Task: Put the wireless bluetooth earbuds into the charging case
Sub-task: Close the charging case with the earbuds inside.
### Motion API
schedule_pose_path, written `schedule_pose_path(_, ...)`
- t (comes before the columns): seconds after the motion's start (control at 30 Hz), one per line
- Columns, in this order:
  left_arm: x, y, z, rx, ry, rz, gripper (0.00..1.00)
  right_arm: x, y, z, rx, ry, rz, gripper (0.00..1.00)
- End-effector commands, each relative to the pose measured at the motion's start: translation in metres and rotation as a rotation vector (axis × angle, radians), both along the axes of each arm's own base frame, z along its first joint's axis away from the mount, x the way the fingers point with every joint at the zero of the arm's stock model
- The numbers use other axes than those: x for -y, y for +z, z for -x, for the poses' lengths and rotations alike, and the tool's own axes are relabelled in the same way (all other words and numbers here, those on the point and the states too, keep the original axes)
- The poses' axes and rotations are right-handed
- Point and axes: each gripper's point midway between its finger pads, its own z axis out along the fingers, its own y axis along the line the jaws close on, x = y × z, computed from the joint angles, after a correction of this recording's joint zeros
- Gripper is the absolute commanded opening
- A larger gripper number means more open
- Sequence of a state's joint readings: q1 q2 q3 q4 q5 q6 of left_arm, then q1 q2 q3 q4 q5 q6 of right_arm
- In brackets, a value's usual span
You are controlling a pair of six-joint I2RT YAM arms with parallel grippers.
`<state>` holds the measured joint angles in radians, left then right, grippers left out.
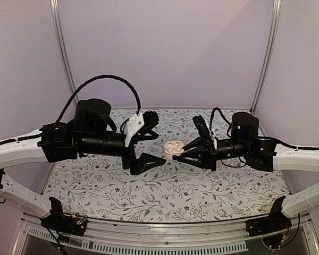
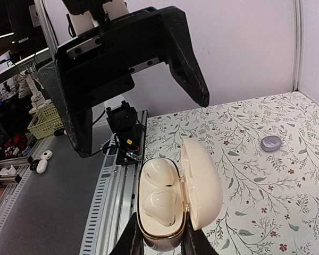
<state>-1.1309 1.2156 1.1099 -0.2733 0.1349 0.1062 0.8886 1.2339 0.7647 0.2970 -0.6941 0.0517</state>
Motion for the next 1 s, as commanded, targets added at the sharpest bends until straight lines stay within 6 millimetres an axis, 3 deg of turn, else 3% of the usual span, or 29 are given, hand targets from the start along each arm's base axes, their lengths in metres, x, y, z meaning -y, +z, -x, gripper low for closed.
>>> schedule_pose_path(0.0,0.01,-0.004,0.002,0.006,-0.047,0.002,0.89,-0.003,0.019,0.004,0.028,0.049,-0.033,0.0)
schedule_pose_path(0.23,0.026,-0.019,0.015,0.017,-0.129,-0.051,0.79,-0.005,0.019,0.004,0.017,0.053,-0.03,0.0)
schedule_pose_path(0.43,0.03,0.0,0.037,0.108,-0.173,-0.003,0.74,-0.006,0.015,0.003,-0.001,0.056,-0.022,0.0)
schedule_pose_path(0.67,0.026,0.005,0.043,0.195,-0.152,0.003,0.72,-0.007,0.012,0.002,-0.019,0.057,-0.02,0.0)
schedule_pose_path(0.77,0.021,0.008,0.032,0.211,-0.077,0.005,0.7,-0.007,0.01,-0.005,-0.035,0.035,-0.015,0.0)
schedule_pose_path(0.83,0.01,0.014,0.013,0.213,0.038,0.034,0.7,-0.006,0.002,-0.017,-0.073,-0.001,0.006,0.0)
schedule_pose_path(0.97,-0.032,0.017,-0.038,0.122,0.305,0.126,0.77,-0.008,-0.026,-0.053,-0.176,-0.114,0.077,0.0)
